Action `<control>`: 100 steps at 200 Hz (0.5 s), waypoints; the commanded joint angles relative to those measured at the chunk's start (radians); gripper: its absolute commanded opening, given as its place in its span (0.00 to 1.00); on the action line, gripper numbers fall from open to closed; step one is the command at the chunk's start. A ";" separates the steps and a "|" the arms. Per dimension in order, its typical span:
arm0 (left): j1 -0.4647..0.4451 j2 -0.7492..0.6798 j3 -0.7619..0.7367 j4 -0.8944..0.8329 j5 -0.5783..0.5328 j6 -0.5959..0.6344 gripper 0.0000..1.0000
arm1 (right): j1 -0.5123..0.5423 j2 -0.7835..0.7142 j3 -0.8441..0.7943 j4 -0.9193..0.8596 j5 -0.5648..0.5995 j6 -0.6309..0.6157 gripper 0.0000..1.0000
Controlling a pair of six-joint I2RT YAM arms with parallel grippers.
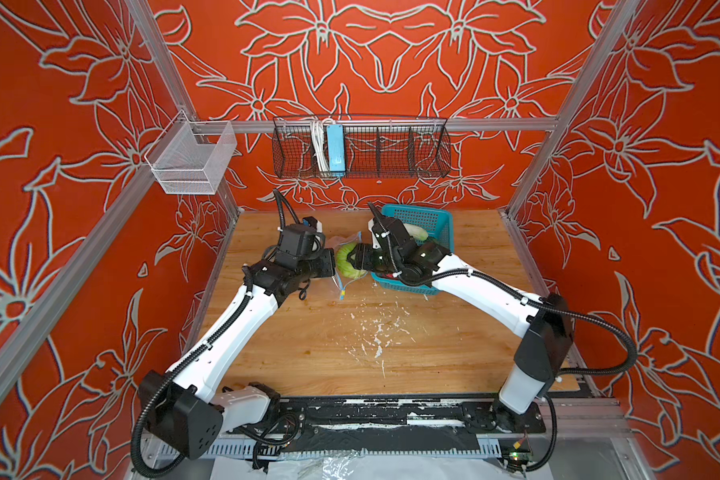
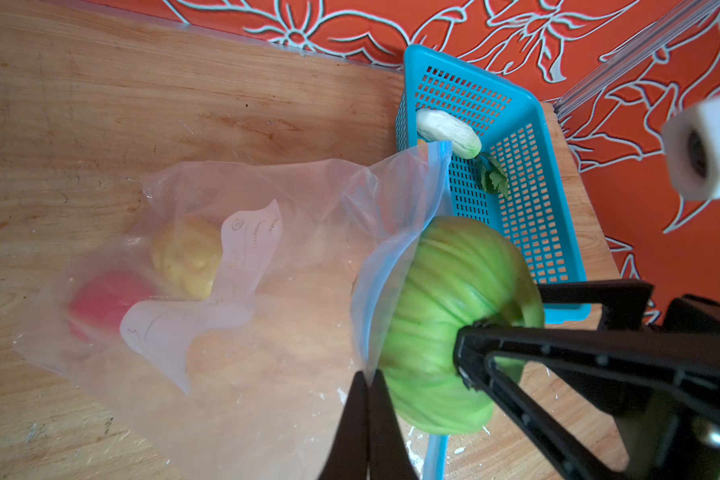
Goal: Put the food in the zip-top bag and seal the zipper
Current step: 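Push the green cabbage into the bag held open by the left gripper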
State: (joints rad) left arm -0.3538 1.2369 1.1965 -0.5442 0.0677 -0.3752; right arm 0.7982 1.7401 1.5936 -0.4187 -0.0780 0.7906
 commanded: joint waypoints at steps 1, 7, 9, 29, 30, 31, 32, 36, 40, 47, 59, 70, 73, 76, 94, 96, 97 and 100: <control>0.007 -0.022 -0.011 0.012 0.015 -0.001 0.00 | 0.007 0.019 0.038 0.023 0.012 0.016 0.63; 0.008 -0.023 -0.011 0.013 0.016 -0.001 0.00 | 0.008 0.022 0.041 0.022 0.011 0.016 0.63; 0.007 -0.023 -0.011 0.013 0.016 -0.002 0.00 | 0.009 0.024 0.041 0.022 0.011 0.016 0.63; 0.007 -0.024 -0.011 0.013 0.019 -0.002 0.00 | 0.010 0.034 0.050 0.023 0.007 0.018 0.63; 0.007 -0.025 -0.011 0.013 0.019 -0.002 0.00 | 0.010 0.034 0.051 0.023 0.006 0.019 0.63; 0.007 -0.024 -0.011 0.013 0.020 -0.001 0.00 | 0.010 0.035 0.051 0.022 0.006 0.018 0.63; 0.007 -0.025 -0.011 0.014 0.020 -0.001 0.00 | 0.010 0.037 0.052 0.022 0.007 0.018 0.63; 0.007 -0.025 -0.011 0.013 0.020 -0.002 0.00 | 0.013 0.040 0.054 0.021 0.007 0.017 0.63; 0.007 -0.025 -0.011 0.013 0.020 -0.003 0.00 | 0.012 0.041 0.056 0.019 0.006 0.017 0.64; 0.007 -0.026 -0.011 0.015 0.021 -0.003 0.00 | 0.013 0.047 0.061 0.019 0.005 0.016 0.63; 0.007 -0.028 -0.011 0.015 0.021 -0.003 0.00 | 0.015 0.053 0.069 0.017 0.004 0.016 0.64; 0.007 -0.028 -0.011 0.015 0.026 -0.005 0.00 | 0.016 0.059 0.072 0.016 0.004 0.016 0.64; 0.007 -0.027 -0.011 0.015 0.026 -0.006 0.00 | 0.017 0.061 0.073 0.017 0.004 0.016 0.64; 0.007 -0.026 -0.011 0.014 0.026 -0.006 0.00 | 0.017 0.063 0.073 0.017 0.004 0.018 0.64; 0.007 -0.028 -0.011 0.015 0.032 -0.008 0.00 | 0.019 0.074 0.080 0.017 0.000 0.019 0.64; 0.007 -0.027 -0.010 0.015 0.033 -0.008 0.00 | 0.018 0.074 0.080 0.017 0.000 0.020 0.64; 0.007 -0.028 -0.010 0.015 0.033 -0.008 0.00 | 0.018 0.075 0.080 0.017 0.000 0.020 0.64; 0.007 -0.027 -0.011 0.015 0.033 -0.008 0.00 | 0.019 0.076 0.081 0.017 0.000 0.021 0.64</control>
State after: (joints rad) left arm -0.3534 1.2312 1.1965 -0.5442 0.0849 -0.3782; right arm 0.8082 1.8019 1.6264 -0.4152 -0.0788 0.7914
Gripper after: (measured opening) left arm 0.047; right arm 0.642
